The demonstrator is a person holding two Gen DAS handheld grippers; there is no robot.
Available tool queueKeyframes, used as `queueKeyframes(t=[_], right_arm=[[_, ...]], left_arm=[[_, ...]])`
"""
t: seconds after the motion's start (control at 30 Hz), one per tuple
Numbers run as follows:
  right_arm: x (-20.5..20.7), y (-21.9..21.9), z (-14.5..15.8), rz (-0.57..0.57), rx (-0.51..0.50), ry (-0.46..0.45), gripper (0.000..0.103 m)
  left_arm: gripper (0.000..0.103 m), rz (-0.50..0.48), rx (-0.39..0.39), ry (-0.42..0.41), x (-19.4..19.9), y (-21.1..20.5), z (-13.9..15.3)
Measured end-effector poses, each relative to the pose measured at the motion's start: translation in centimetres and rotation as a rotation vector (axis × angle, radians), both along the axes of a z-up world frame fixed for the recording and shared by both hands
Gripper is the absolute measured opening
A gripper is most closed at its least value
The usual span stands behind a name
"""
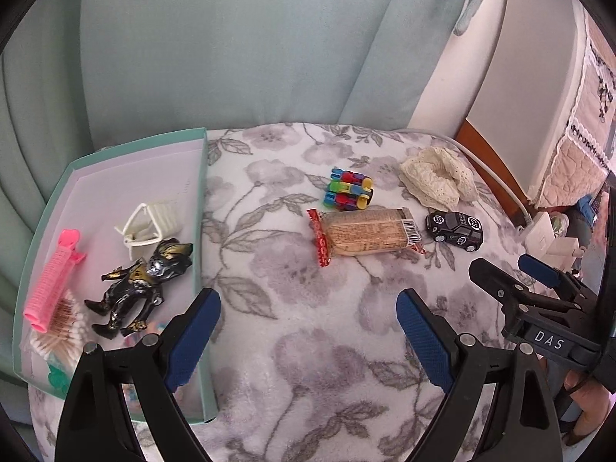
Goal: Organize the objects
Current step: 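Move the left tool to the wrapped snack bar while the right tool approaches the black toy car, then close the left tool on the snack bar while the right tool grips the black toy car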
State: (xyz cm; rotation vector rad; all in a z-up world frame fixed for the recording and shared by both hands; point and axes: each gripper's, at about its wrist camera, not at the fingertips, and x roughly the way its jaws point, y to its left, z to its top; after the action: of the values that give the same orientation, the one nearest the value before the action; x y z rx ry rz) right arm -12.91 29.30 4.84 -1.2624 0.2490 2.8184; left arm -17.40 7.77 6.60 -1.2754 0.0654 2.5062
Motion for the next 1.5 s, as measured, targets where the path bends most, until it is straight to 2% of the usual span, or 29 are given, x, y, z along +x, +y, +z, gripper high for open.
queueKeyframes(t=[0.47, 0.87, 1.13, 1.37, 1.5], right_arm=[[-3.7, 1.4, -2.6, 0.025, 0.033, -0.065, 0.103], [-5.8, 2.1, -3.1, 0.033, 0.045, -0.071, 0.102], [-6.5, 1.4, -3.4, 0.06, 0.059, -0.068, 0.101], [-6.8, 1.1, -3.6, 0.058, 0.06, -0.066, 0.101], [-6.6, 0.3, -3.3, 0.081, 0.07, -0.054, 0.092]], left_arm=[[0.093, -0.132, -0.107, -0.06, -5.2, 5.7, -2.8], [0.093, -0.16, -0.103, -0.07, -8.2, 6.7, -3.6], [0.081, -0.145, -0.092, -0.063, -8.5, 6.8, -4.1], [0.076, -0.105, -0.071, -0.057, -8.4, 6.5, -4.0], [0.07, -0.101, -0.065, -0.052, -8.0, 6.4, -3.7]])
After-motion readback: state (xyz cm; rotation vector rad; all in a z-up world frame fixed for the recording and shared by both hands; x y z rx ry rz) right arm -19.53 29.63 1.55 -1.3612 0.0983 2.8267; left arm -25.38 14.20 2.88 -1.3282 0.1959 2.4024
